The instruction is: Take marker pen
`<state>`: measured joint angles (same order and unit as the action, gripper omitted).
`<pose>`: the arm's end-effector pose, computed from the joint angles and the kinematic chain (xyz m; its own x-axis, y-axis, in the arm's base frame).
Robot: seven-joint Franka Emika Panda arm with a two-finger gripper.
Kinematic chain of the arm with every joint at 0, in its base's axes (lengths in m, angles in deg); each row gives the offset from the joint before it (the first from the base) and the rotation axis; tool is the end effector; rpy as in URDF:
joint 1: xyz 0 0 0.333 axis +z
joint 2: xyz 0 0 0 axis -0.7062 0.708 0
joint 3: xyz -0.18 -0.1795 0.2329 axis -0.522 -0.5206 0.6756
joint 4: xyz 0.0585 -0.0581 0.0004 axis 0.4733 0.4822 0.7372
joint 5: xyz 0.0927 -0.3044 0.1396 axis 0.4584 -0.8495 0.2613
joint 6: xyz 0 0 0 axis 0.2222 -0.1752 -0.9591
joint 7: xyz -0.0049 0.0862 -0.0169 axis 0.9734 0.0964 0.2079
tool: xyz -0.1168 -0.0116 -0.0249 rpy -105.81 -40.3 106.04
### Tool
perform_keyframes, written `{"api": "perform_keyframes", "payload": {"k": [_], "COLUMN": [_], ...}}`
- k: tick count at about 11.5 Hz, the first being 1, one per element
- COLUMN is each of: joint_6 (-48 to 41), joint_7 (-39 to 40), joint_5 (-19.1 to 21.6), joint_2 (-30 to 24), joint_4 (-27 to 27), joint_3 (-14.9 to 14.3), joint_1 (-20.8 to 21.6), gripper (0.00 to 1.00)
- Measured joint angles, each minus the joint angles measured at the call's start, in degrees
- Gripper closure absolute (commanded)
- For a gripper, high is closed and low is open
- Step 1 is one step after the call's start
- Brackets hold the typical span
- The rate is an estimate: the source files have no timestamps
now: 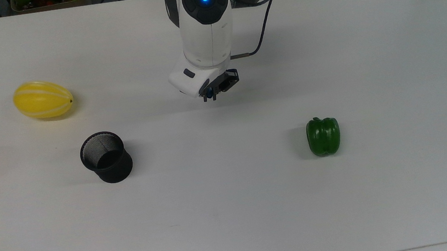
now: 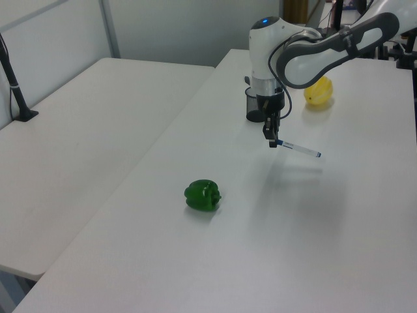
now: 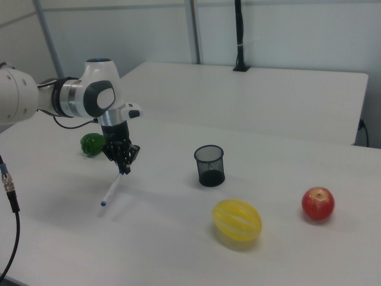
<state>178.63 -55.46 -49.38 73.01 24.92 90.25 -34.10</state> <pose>0.6253 0.1224 0.3955 0.9822 0.1693 -0.0813 0.1730 -0.9841 0.0408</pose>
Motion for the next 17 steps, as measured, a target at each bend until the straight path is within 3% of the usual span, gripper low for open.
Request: {"api": "perform_keyframes", "payload": {"k": [1,2,11,14,17], "joint_6": [0.01,0.01,0.01,-4.21,-12.74], "joint_7": [0.00,-0.01,-0.01,-0.01,-0.01], "joint_5": [0.00,0.00,-0.01,-0.01,-0.03], "joint_2": [0.01,0.01,-0.65,-6.11,-15.22], "joint_4": [-0.05,-0.15,-0.88,-1.80,-2.08], "joint_3": [0.00,0.00,0.00,-0.03,-0.78], "joint_1": [0.00,-0.01,0.22,0.00,-0.60], "gripper": [0.09,0.00,0.00,0.00,0.00]}}
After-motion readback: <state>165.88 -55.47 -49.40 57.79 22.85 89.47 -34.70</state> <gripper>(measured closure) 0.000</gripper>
